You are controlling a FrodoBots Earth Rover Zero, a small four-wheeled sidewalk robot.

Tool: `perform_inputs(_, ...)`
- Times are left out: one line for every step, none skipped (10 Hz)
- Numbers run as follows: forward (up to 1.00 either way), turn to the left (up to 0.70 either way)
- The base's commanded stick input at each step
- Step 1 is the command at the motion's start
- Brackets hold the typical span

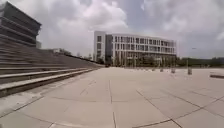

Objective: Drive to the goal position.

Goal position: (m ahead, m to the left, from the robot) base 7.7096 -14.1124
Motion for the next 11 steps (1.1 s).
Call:
perform_inputs(0.00,0.00)
perform_inputs(0.00,0.00)
perform_inputs(0.18,-0.01)
perform_inputs(0.50,-0.02)
perform_inputs(0.50,-0.02)
perform_inputs(0.50,-0.02)
perform_inputs(0.50,-0.02)
perform_inputs(0.50,-0.02)
perform_inputs(0.50,-0.02)
perform_inputs(0.50,-0.02)
perform_inputs(0.50,-0.02)
